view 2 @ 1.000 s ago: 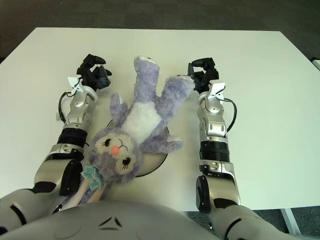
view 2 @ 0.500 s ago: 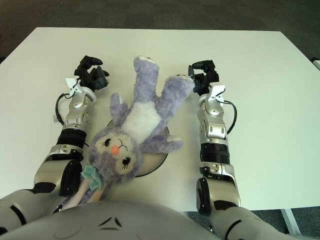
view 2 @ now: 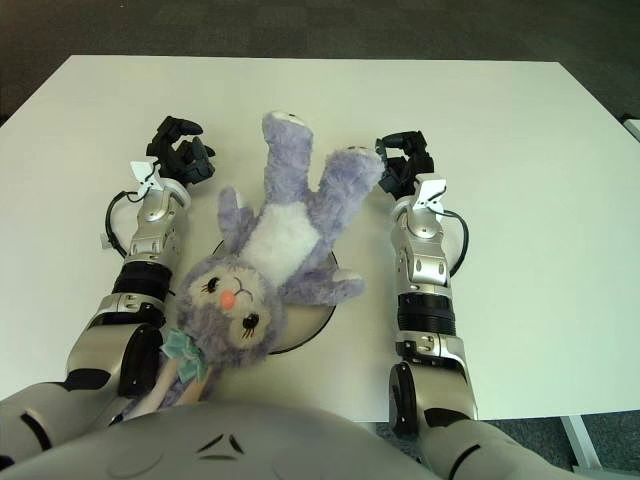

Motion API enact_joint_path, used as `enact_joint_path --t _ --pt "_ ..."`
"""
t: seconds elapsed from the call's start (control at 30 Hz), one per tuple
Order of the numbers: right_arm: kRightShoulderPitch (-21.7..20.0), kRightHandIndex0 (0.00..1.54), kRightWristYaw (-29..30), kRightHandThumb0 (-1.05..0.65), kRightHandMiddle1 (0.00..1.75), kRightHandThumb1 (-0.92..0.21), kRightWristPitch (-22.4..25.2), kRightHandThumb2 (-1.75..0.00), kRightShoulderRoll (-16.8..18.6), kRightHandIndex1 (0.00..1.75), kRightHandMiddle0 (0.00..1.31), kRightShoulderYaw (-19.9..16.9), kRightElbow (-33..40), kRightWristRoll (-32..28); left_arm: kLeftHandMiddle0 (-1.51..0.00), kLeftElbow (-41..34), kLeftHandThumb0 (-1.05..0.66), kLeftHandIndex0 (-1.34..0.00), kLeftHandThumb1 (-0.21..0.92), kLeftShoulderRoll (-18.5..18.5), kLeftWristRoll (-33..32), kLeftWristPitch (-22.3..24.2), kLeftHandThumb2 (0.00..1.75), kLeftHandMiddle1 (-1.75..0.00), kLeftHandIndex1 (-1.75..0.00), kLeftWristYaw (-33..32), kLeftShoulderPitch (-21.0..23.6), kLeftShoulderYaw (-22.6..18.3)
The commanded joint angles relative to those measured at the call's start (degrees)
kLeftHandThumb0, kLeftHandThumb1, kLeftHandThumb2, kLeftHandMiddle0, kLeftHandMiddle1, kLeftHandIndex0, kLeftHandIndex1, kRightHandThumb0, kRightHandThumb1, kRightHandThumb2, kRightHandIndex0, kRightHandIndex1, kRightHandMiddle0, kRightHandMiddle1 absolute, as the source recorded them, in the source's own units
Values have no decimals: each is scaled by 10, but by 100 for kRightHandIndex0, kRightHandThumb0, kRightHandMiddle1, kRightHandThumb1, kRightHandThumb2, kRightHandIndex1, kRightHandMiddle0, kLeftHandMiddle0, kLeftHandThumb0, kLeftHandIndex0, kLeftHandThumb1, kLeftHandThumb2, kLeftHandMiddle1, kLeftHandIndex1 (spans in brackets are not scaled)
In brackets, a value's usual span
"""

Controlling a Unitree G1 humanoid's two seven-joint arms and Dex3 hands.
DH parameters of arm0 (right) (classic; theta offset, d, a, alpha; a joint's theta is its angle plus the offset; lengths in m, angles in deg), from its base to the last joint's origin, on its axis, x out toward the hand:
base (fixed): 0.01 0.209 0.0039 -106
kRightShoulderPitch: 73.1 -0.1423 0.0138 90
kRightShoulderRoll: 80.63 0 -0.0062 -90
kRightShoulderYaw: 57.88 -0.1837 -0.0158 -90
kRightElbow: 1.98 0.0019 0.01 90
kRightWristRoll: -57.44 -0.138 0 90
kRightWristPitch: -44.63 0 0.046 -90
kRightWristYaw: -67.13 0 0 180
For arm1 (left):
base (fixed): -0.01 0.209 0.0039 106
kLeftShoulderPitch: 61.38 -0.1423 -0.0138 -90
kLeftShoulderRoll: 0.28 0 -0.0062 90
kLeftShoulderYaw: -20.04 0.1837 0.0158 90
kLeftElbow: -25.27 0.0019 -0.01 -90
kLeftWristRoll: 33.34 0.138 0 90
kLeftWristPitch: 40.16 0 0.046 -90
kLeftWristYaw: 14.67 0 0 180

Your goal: Put the doll into the plate.

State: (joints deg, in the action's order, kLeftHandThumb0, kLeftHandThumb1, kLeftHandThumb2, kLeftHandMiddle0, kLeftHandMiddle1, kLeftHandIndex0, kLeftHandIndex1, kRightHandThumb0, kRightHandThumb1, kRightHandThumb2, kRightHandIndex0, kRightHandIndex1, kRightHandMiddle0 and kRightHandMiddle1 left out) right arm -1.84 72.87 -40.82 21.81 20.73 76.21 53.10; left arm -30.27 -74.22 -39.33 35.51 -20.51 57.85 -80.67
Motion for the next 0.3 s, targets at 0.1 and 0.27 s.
enact_joint_path --t 0.1,0.27 --pt "14 40 11 -1 174 -71 3 -75 8 149 26 -5 -4 -5 -54 3 -1 -53 26 -7 6 -8 139 -175 -174 12 -27 7" --pt "25 48 4 -1 175 -60 -19 -89 11 148 31 -7 -17 -11 -54 -2 -1 -53 26 -11 8 -7 139 -175 -174 22 -40 13"
